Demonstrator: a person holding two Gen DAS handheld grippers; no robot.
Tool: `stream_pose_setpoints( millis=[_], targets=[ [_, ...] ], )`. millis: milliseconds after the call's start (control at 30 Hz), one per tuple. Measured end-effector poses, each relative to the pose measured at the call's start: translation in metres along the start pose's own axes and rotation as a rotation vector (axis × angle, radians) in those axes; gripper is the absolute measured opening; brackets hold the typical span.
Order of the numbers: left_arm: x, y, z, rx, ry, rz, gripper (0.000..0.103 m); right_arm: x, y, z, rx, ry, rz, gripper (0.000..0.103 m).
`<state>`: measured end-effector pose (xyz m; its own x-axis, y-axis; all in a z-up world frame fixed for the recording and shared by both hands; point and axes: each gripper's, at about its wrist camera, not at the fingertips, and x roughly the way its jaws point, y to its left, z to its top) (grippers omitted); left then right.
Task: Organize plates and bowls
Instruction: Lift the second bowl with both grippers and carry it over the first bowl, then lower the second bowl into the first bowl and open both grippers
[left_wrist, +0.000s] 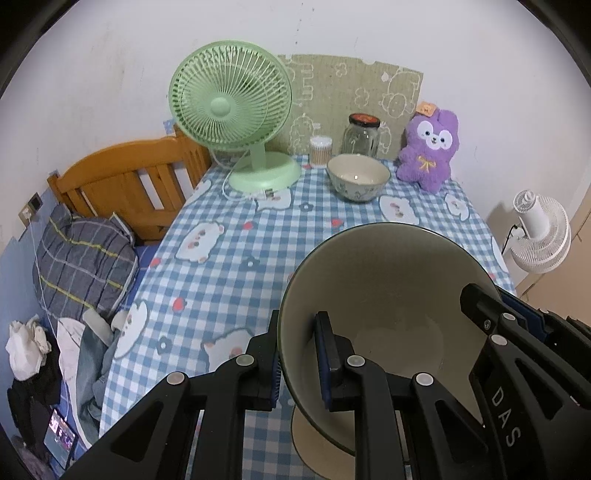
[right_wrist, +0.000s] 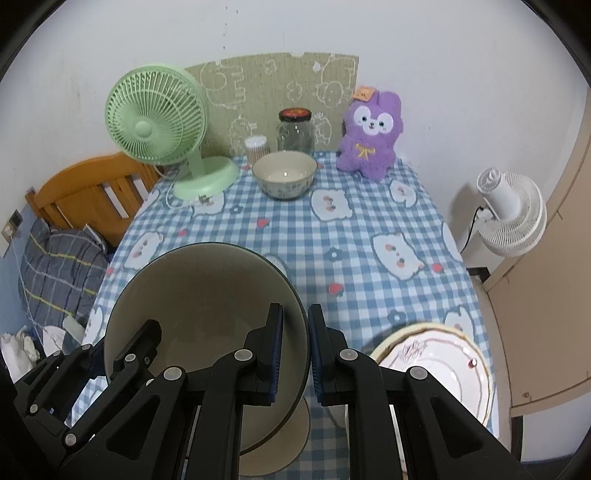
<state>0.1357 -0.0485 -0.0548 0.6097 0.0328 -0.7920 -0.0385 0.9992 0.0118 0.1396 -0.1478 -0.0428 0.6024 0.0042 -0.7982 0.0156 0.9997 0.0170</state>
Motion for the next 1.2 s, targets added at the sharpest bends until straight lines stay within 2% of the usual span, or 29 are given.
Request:
stream_pose_setpoints(
  millis=[700,1200],
  targets=[
    [0.025,0.002,-0.048,-0.003,0.089,-0.007,0.013,0.031,-0.004,-0.049,0.031,0.109,-0.011,0.017],
    [0.05,-0.001,-0.069,-0.004,0.152,0.004,0.013,0.059,-0.008,-0.065,0.05,0.181,-0.01,0.017]
  ],
)
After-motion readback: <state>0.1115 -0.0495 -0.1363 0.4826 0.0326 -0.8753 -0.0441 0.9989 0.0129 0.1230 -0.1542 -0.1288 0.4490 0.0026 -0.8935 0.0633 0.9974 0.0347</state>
